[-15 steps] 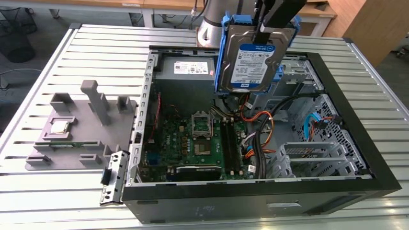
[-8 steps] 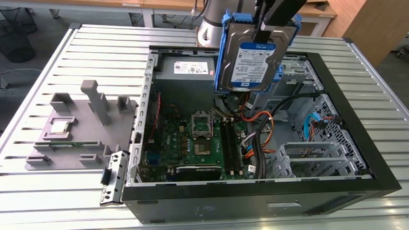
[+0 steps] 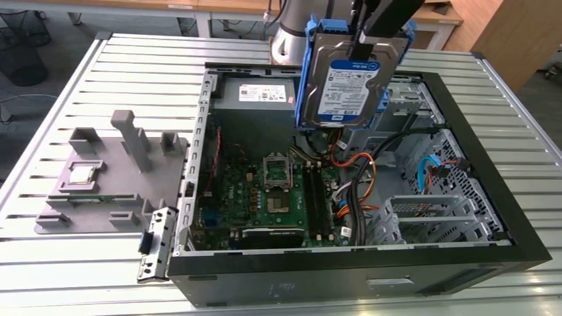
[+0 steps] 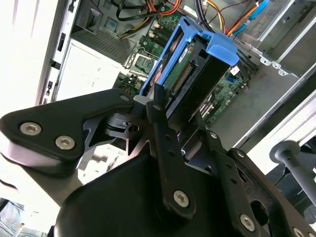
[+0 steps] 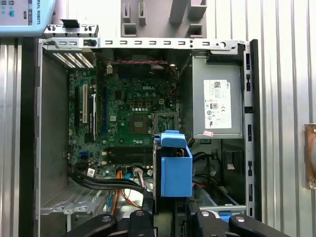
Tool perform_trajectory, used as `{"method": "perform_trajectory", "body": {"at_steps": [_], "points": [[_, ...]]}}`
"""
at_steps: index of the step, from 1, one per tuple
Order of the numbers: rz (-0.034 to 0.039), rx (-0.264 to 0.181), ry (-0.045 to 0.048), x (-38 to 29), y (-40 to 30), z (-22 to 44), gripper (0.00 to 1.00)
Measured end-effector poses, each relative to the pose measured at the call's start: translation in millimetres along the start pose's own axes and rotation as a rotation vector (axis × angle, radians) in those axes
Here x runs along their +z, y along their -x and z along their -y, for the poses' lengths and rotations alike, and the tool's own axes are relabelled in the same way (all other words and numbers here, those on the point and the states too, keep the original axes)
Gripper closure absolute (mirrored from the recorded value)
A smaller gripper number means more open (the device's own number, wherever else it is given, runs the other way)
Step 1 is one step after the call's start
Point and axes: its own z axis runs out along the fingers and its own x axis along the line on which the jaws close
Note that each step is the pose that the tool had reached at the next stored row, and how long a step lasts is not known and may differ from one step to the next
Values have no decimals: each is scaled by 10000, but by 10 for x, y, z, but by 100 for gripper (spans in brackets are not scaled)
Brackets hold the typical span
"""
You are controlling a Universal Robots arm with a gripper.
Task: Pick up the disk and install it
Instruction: 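Insert the disk into the insertion slot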
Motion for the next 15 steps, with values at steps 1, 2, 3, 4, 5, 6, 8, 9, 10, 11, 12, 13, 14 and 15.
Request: {"method": "perform_trajectory", "body": {"at_steps": [1,2,3,4,5,6,8,9,10,11,12,13,14,15], "points": [[0,0,0,-1,-16,0,65],[1,-1,0,-1,-31,1,65],[1,0,0,-2,-46,1,65],[1,0,0,-2,-62,1,65],[1,0,0,-3,-79,2,65],[1,0,0,-4,-96,2,65],[0,0,0,-6,-130,2,65],[1,-1,0,-6,-146,3,65],[0,0,0,-7,-160,3,65],[0,-1,0,-8,-174,3,65],[0,-1,0,-8,-190,4,65],[1,0,0,-8,-207,4,65],[1,0,0,-9,-225,4,65],[0,0,0,-10,-243,5,65]]}}
